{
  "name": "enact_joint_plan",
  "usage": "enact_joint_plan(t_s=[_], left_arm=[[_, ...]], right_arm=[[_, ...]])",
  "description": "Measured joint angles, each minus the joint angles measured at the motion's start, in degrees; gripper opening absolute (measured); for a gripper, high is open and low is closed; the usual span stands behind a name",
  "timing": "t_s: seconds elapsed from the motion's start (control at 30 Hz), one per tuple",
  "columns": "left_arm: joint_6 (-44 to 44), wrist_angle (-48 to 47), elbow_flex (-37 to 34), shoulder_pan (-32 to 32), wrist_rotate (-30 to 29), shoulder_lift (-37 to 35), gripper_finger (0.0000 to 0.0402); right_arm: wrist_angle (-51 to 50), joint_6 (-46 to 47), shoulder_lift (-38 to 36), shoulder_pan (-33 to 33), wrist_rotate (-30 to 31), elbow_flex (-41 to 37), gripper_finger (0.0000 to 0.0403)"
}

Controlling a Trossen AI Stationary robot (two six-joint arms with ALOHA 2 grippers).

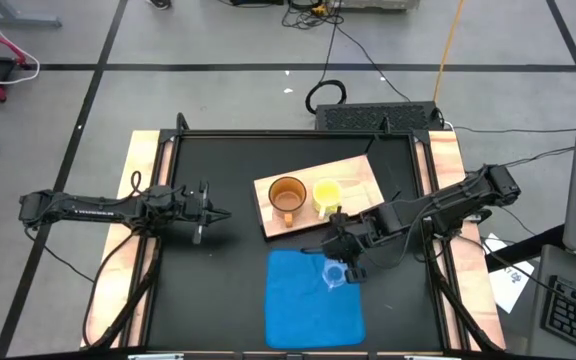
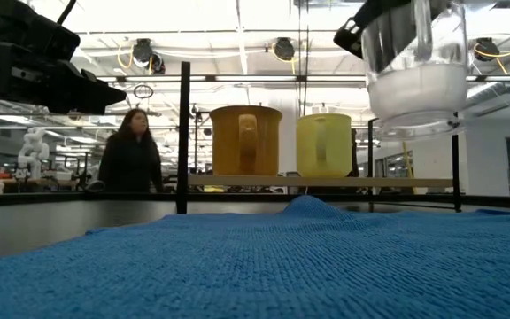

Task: Stack small to large cups/mugs on shelf
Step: Put the transparent mug on the shelf

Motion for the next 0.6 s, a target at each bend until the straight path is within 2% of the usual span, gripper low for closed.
enact_joint_plan(t_s=[0.4,0.6], left_arm=[[0.00,-0.02,0.00,-0.01,0.00,0.02,0.0026],[-0.02,-0.02,0.00,0.00,0.00,0.00,0.0026]], right_arm=[[-6.68,3.60,-0.10,0.04,0.19,0.00,0.0000],[-7.00,5.06,-1.46,0.04,3.15,-2.07,0.0000]])
